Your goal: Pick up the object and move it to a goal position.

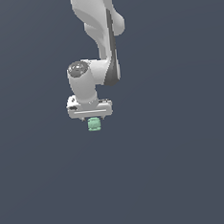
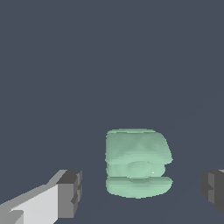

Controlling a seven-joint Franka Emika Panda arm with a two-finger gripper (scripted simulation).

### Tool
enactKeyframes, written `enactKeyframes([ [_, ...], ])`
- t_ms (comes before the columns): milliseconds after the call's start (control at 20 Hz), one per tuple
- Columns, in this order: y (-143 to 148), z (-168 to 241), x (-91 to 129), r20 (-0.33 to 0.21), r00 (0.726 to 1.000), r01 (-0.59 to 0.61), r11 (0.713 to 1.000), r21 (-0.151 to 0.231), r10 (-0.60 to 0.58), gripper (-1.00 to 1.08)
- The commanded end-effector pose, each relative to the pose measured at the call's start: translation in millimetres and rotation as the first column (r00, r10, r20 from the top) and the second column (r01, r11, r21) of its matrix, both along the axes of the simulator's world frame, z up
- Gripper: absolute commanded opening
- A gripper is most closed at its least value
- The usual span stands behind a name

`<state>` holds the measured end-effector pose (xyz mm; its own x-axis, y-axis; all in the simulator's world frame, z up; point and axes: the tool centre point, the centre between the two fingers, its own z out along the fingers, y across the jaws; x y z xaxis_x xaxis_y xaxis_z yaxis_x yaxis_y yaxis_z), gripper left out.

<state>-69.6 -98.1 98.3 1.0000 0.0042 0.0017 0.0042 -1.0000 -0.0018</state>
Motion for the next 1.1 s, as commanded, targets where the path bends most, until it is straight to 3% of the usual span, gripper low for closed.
enactKeyframes([
  [0,-3.7,-5.0,-5.8,-0.001,1.0,-0.006,1.0,-0.001,0.006,1.0],
  [400,-4.6,-11.4,-7.3,-0.002,1.0,-0.006,1.0,-0.001,0.006,1.0],
  [1050,-5.1,-56.8,-8.5,-0.002,1.0,-0.008,1.0,-0.002,0.008,1.0],
])
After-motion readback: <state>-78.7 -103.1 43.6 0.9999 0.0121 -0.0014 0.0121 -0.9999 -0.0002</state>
